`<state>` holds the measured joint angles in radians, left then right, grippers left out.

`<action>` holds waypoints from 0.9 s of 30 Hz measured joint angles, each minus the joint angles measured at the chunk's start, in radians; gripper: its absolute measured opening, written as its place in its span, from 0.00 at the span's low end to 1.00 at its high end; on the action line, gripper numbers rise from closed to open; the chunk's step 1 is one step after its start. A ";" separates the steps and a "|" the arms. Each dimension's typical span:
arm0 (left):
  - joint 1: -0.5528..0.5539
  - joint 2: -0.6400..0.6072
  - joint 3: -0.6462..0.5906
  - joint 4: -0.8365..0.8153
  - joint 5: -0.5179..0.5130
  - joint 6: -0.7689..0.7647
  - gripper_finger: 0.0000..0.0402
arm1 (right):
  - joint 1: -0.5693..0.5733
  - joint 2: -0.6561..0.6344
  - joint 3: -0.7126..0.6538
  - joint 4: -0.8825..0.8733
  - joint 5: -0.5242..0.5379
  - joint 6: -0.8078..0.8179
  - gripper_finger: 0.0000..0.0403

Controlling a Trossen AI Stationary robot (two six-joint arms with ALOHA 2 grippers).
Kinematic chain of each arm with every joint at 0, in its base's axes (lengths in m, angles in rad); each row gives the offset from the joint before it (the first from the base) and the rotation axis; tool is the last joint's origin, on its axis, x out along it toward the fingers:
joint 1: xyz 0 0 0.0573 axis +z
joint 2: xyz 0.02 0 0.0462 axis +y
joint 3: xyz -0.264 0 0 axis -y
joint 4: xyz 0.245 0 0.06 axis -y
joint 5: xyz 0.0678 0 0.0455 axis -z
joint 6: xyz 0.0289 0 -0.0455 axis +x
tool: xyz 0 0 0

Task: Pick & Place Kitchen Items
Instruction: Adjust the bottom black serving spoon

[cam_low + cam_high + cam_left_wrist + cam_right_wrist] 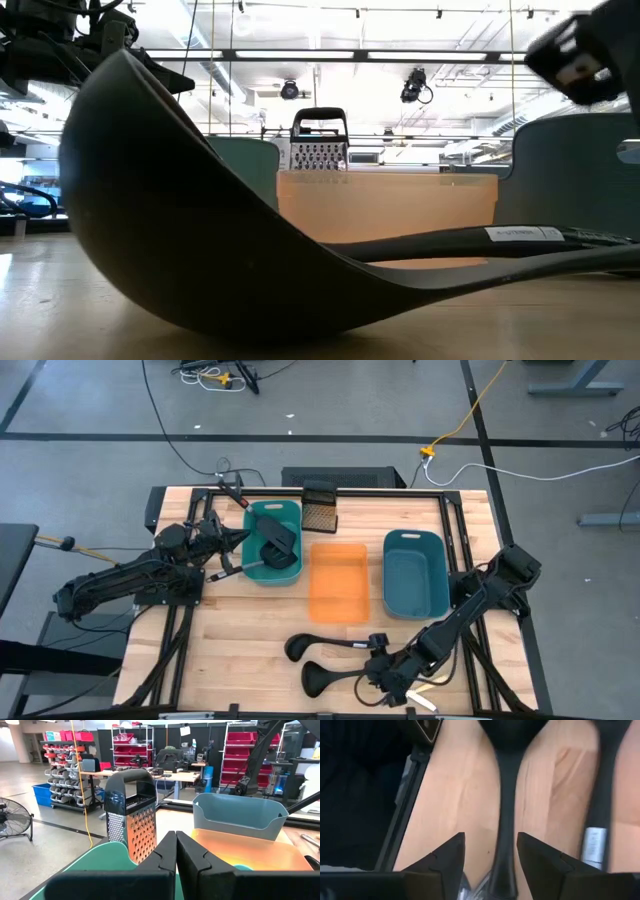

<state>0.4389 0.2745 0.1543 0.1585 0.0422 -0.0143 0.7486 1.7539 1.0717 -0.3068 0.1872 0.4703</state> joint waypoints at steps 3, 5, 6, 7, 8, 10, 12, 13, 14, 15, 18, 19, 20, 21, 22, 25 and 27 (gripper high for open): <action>0.000 0.000 0.000 0.000 0.000 0.000 0.02 | 0.000 0.028 0.000 0.000 -0.017 0.019 0.47; 0.000 0.000 0.000 0.000 0.000 0.000 0.02 | 0.001 0.036 0.000 0.000 -0.004 0.026 0.47; 0.000 0.000 0.000 0.000 0.000 0.000 0.02 | 0.001 0.038 0.000 0.000 -0.001 0.031 0.47; 0.000 0.000 0.000 0.000 0.000 0.000 0.02 | 0.001 0.040 0.000 0.000 0.000 0.036 0.47; 0.000 0.000 0.000 0.000 0.000 0.000 0.02 | 0.001 0.040 0.000 -0.005 0.001 0.044 0.47; 0.000 0.000 0.000 0.000 0.000 0.000 0.02 | 0.000 0.040 0.000 -0.010 -0.001 0.053 0.47; 0.000 0.000 0.000 0.000 0.000 0.000 0.02 | 0.000 0.040 0.000 -0.010 -0.001 0.057 0.47; 0.000 0.000 0.000 0.000 0.000 0.000 0.02 | 0.000 0.040 0.000 -0.012 0.000 0.059 0.47; 0.000 0.000 0.000 0.000 0.000 0.000 0.02 | 0.000 0.040 0.000 -0.020 0.004 0.065 0.47; 0.000 0.000 0.000 0.000 0.000 0.000 0.02 | 0.000 0.040 0.000 -0.028 0.004 0.069 0.47; 0.000 0.000 0.000 0.000 0.000 0.000 0.02 | -0.003 0.057 0.000 -0.026 0.004 0.072 0.47; 0.000 0.000 0.000 0.000 0.000 0.000 0.02 | -0.003 0.067 0.000 -0.027 0.003 0.072 0.47; 0.000 0.000 0.000 0.000 0.000 0.000 0.02 | -0.003 0.079 0.000 -0.020 -0.004 0.074 0.47; 0.000 0.000 0.000 0.000 0.000 0.000 0.02 | -0.007 0.090 0.000 -0.010 -0.008 0.080 0.47; 0.000 0.000 0.000 0.000 0.000 0.000 0.02 | -0.009 0.097 0.000 -0.014 -0.004 0.092 0.47; 0.000 0.000 0.000 -0.001 0.000 0.000 0.02 | -0.019 0.111 -0.001 -0.017 -0.005 0.097 0.47; 0.000 0.000 0.000 -0.001 0.000 0.000 0.02 | -0.029 0.123 -0.001 -0.024 -0.011 0.095 0.47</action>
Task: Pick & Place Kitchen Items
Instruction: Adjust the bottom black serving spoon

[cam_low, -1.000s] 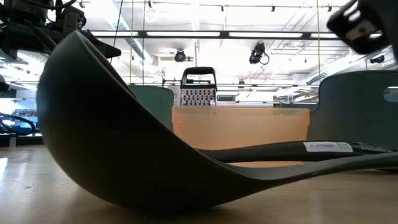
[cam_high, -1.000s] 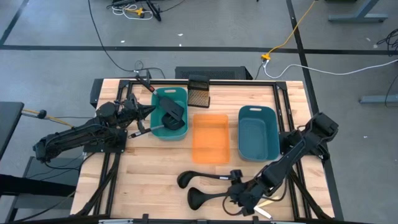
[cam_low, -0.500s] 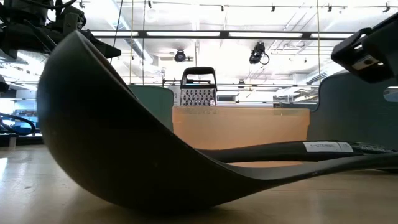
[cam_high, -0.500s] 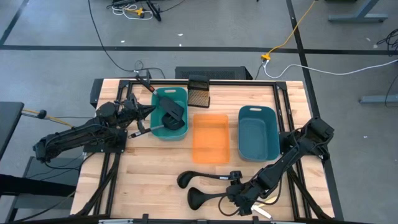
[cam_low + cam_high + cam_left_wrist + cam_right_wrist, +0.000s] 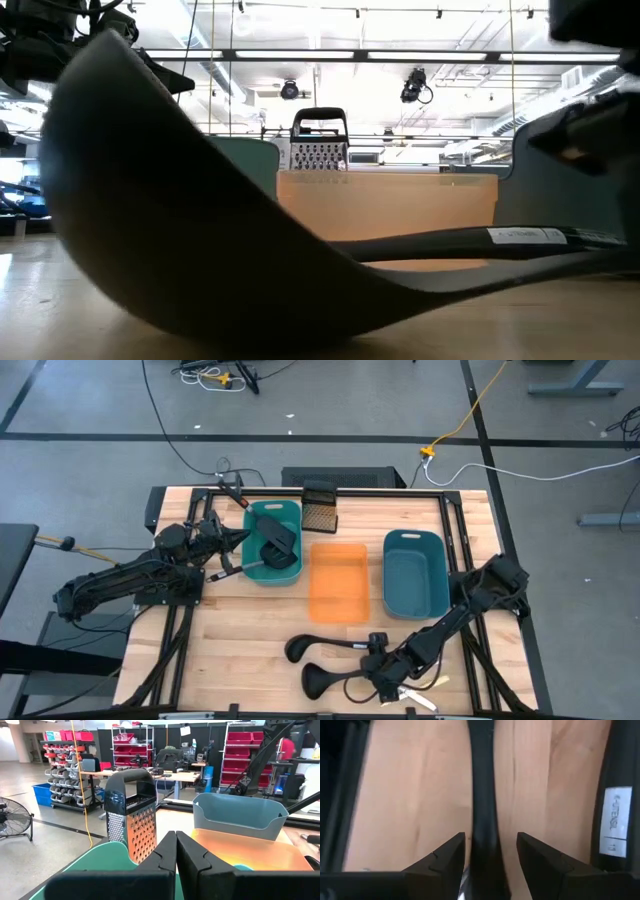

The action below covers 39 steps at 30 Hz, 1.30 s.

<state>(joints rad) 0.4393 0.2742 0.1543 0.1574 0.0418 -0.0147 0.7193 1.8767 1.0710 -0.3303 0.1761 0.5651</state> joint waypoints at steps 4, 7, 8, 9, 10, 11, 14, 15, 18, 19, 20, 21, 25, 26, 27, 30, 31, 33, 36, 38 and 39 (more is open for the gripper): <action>0.000 0.000 0.000 -0.002 0.000 -0.001 0.02 | -0.028 0.018 0.000 0.006 0.007 0.003 0.45; 0.000 0.000 0.000 -0.008 0.001 -0.005 0.02 | -0.051 0.024 0.001 0.010 0.014 -0.010 0.39; 0.000 0.000 0.000 -0.008 0.000 -0.004 0.02 | -0.057 0.024 0.002 0.012 0.011 -0.021 0.36; 0.000 0.000 0.000 -0.008 0.000 -0.004 0.02 | -0.062 0.024 0.001 0.016 0.012 -0.031 0.33; 0.000 0.000 0.000 -0.008 0.000 -0.003 0.02 | -0.068 0.024 0.001 0.020 0.012 -0.046 0.29; 0.000 0.000 0.000 -0.008 0.000 -0.003 0.02 | -0.074 0.024 0.001 0.031 0.018 -0.059 0.26; 0.000 0.000 0.000 -0.008 0.000 -0.001 0.02 | -0.099 0.025 0.000 0.069 0.031 -0.135 0.20; 0.000 0.000 0.000 -0.007 0.000 0.000 0.02 | -0.109 0.025 0.000 0.085 0.030 -0.154 0.20; 0.000 0.000 0.000 -0.008 0.000 0.000 0.02 | -0.144 0.025 0.000 0.112 0.022 -0.188 0.20; 0.000 0.000 0.000 -0.008 0.000 0.000 0.02 | -0.157 0.025 0.000 0.115 0.019 -0.200 0.20; 0.000 0.000 0.000 -0.008 0.000 0.000 0.02 | -0.170 0.025 0.000 0.116 0.015 -0.209 0.20; 0.000 0.000 0.000 -0.007 0.000 0.000 0.02 | -0.183 0.025 0.000 0.118 0.016 -0.220 0.20; 0.000 0.000 0.000 -0.008 0.000 0.001 0.02 | -0.231 0.025 0.000 0.136 0.001 -0.243 0.27; 0.000 0.000 0.000 -0.008 0.000 0.001 0.02 | -0.240 0.025 0.000 0.143 -0.012 -0.245 0.28; 0.000 0.000 0.000 -0.009 0.000 0.001 0.02 | -0.247 0.025 0.000 0.147 -0.029 -0.251 0.29; 0.000 0.000 0.000 -0.014 0.000 0.002 0.02 | -0.257 0.025 0.000 0.158 -0.063 -0.260 0.30; 0.000 0.000 0.000 -0.017 0.000 0.003 0.02 | -0.257 0.025 0.000 0.163 -0.068 -0.260 0.30; 0.000 0.000 0.000 -0.019 0.000 0.004 0.02 | -0.256 0.020 0.000 0.166 -0.089 -0.271 0.32; 0.000 0.000 0.000 -0.024 0.000 0.010 0.02 | -0.254 -0.004 0.000 0.169 -0.111 -0.276 0.35; 0.000 0.000 0.000 -0.024 0.000 0.012 0.02 | -0.248 -0.020 0.000 0.168 -0.111 -0.270 0.38; 0.000 0.000 0.000 -0.024 0.000 0.012 0.02 | -0.247 -0.030 0.000 0.166 -0.110 -0.266 0.40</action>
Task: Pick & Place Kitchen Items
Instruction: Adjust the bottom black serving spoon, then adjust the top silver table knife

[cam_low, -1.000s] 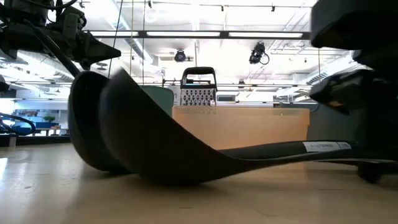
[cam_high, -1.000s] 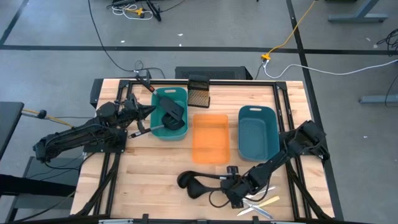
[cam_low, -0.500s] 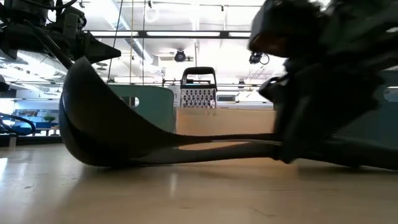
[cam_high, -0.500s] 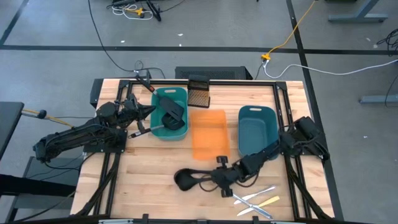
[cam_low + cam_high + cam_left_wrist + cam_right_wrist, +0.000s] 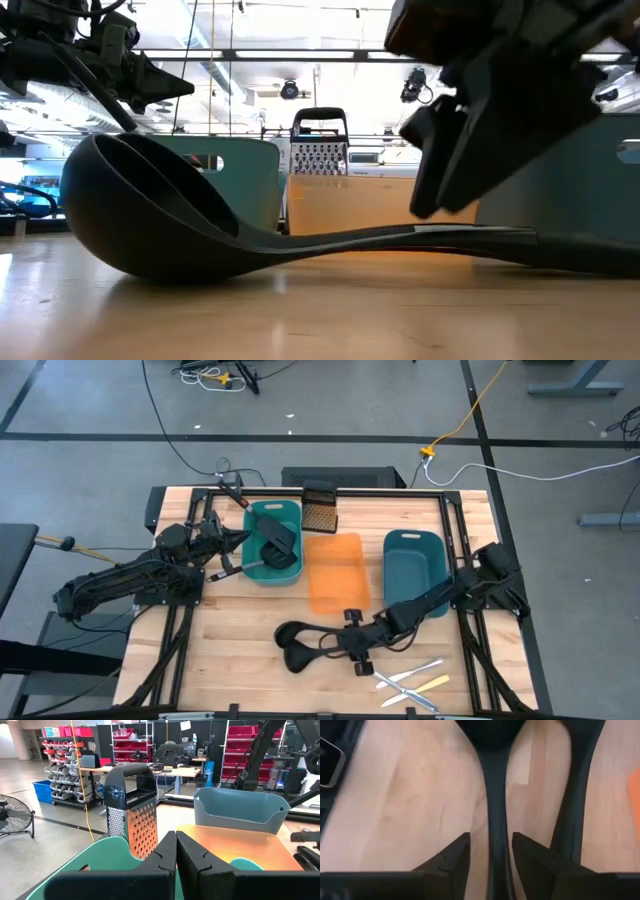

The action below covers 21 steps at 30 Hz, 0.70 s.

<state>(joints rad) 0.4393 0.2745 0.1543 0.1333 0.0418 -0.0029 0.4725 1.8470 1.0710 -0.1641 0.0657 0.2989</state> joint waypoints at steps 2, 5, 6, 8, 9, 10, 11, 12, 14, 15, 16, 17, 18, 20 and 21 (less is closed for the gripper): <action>0.000 0.000 0.000 0.000 0.000 0.000 0.02 | 0.001 -0.025 0.000 -0.012 0.000 0.017 0.45; 0.000 0.000 0.000 -0.001 0.000 0.000 0.02 | 0.016 -0.078 0.000 -0.058 -0.001 0.048 0.50; 0.000 0.000 0.000 0.000 0.000 0.000 0.02 | 0.026 -0.100 0.000 -0.081 0.007 0.063 0.51; 0.000 0.000 0.000 -0.003 0.000 -0.001 0.02 | 0.060 -0.139 0.000 -0.132 0.034 0.101 0.51; 0.000 0.000 0.000 -0.005 0.000 -0.001 0.02 | 0.083 -0.159 0.000 -0.166 0.040 0.121 0.51; 0.000 0.000 0.000 -0.005 0.000 -0.001 0.02 | 0.106 -0.174 0.000 -0.195 0.038 0.139 0.51; 0.000 0.000 0.000 -0.006 0.000 -0.001 0.02 | 0.127 -0.183 0.000 -0.213 0.026 0.161 0.51; 0.000 0.000 0.000 -0.006 0.000 0.000 0.02 | 0.151 -0.189 0.000 -0.229 0.008 0.188 0.51; 0.000 0.000 0.000 -0.006 0.000 0.012 0.02 | 0.197 -0.189 0.000 -0.284 -0.008 0.258 0.50; 0.000 0.000 0.000 -0.006 0.000 0.014 0.02 | 0.220 -0.186 0.000 -0.313 -0.010 0.292 0.50; 0.000 0.000 0.000 -0.006 -0.003 0.014 0.02 | 0.243 -0.184 0.000 -0.343 -0.014 0.323 0.50; 0.000 0.000 0.000 -0.006 -0.006 0.014 0.02 | 0.264 -0.183 0.000 -0.383 -0.021 0.354 0.49; 0.000 0.000 0.000 -0.006 -0.008 0.014 0.02 | 0.284 -0.183 0.000 -0.421 -0.033 0.388 0.49; 0.000 0.000 0.000 -0.006 -0.012 0.014 0.02 | 0.327 -0.183 0.000 -0.478 -0.067 0.443 0.48; 0.000 0.000 0.000 -0.006 -0.013 0.014 0.02 | 0.349 -0.183 0.000 -0.508 -0.081 0.467 0.48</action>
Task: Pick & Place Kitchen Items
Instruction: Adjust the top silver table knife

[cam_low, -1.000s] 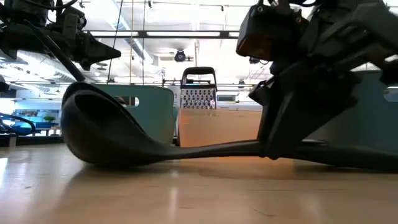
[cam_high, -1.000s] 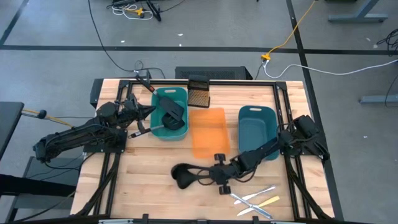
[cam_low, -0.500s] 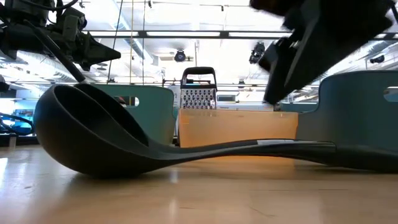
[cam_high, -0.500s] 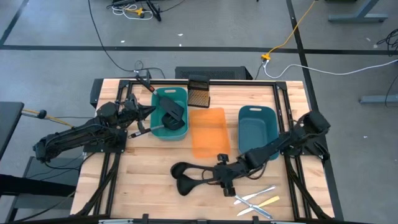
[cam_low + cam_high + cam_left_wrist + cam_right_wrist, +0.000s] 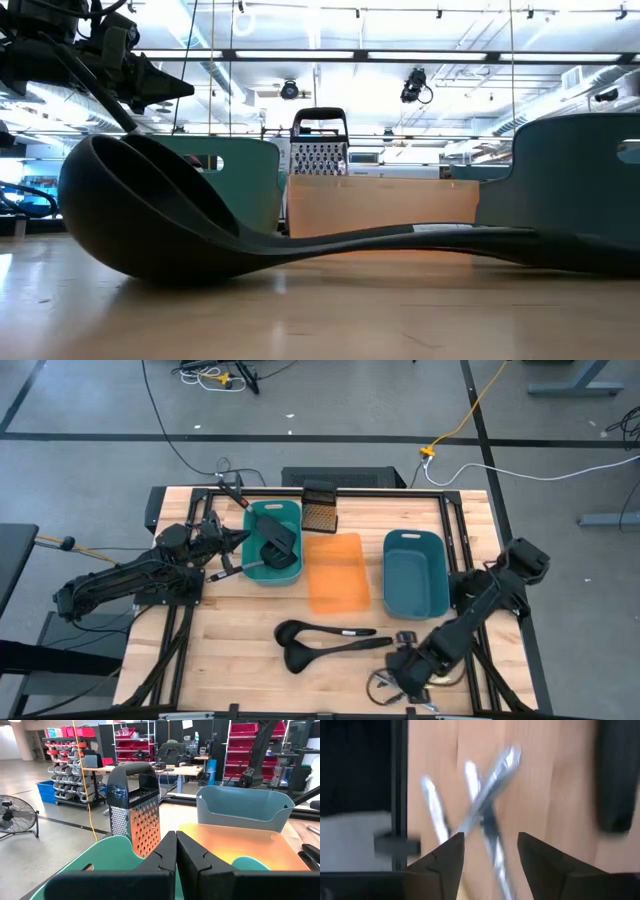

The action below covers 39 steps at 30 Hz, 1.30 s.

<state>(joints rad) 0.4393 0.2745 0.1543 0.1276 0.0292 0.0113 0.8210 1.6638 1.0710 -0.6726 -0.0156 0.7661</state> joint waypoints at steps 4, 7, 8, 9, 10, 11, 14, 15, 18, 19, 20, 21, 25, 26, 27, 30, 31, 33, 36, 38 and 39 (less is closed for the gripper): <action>0.000 0.000 0.000 0.000 0.000 -0.003 0.02 | 0.063 0.020 0.000 -0.046 -0.023 0.038 0.45; 0.000 0.000 0.000 0.000 0.000 -0.005 0.02 | 0.073 0.040 0.000 -0.053 -0.004 0.038 0.43; 0.000 0.000 0.000 0.000 0.000 -0.006 0.02 | 0.072 0.048 0.000 -0.060 -0.004 0.038 0.43; 0.000 0.000 0.000 0.001 0.000 -0.007 0.02 | 0.072 0.056 0.000 -0.071 -0.003 0.038 0.42; 0.000 0.000 0.000 0.001 0.000 -0.007 0.02 | 0.072 0.065 0.000 -0.076 -0.003 0.040 0.42; 0.000 0.000 0.000 0.001 0.000 -0.008 0.02 | 0.073 0.073 0.000 -0.076 -0.005 0.042 0.41; 0.000 0.000 0.000 0.004 0.000 -0.019 0.02 | 0.073 0.105 0.000 -0.081 -0.033 0.039 0.41; 0.000 0.000 0.000 0.004 0.000 -0.021 0.02 | 0.073 0.117 0.000 -0.081 -0.042 0.039 0.41; 0.000 0.000 0.000 0.003 0.000 -0.021 0.02 | 0.074 0.142 0.001 -0.085 -0.060 0.038 0.41; 0.000 0.000 0.000 0.003 -0.001 -0.021 0.02 | 0.073 0.146 0.001 -0.089 -0.043 0.039 0.41; 0.000 0.000 0.000 0.004 -0.001 -0.019 0.02 | 0.074 0.150 0.002 -0.095 -0.018 0.042 0.41; 0.000 0.000 0.000 0.004 -0.001 -0.019 0.02 | 0.074 0.156 0.001 -0.103 0.002 0.042 0.41; 0.000 0.000 0.000 0.004 -0.001 -0.019 0.02 | 0.065 0.158 0.000 -0.115 0.049 0.037 0.41; 0.000 0.000 0.000 0.004 -0.002 -0.022 0.02 | 0.063 0.158 0.000 -0.116 0.071 0.037 0.41; 0.000 0.000 0.000 0.004 -0.002 -0.024 0.02 | 0.058 0.158 0.000 -0.117 0.092 0.033 0.41; 0.000 0.000 0.000 0.005 -0.002 -0.047 0.02 | 0.039 0.158 0.000 -0.113 0.125 0.018 0.41; 0.000 0.000 0.000 0.005 -0.002 -0.052 0.02 | 0.031 0.158 0.000 -0.109 0.136 0.013 0.41; 0.000 0.000 0.000 0.006 0.000 -0.056 0.02 | 0.014 0.161 0.000 -0.088 0.166 0.001 0.41; 0.000 0.000 0.000 0.009 0.052 -0.070 0.02 | -0.015 0.171 -0.001 -0.057 0.159 -0.028 0.40; 0.000 0.000 0.000 0.023 0.098 -0.083 0.02 | -0.031 0.174 -0.009 -0.038 0.132 -0.050 0.39; -0.001 0.000 0.000 0.033 0.116 -0.095 0.02 | -0.037 0.180 -0.015 -0.026 0.118 -0.053 0.38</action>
<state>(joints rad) 0.4385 0.2745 0.1543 0.1604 0.1454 -0.0840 0.7836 1.8442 1.0558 -0.6990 0.1022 0.7136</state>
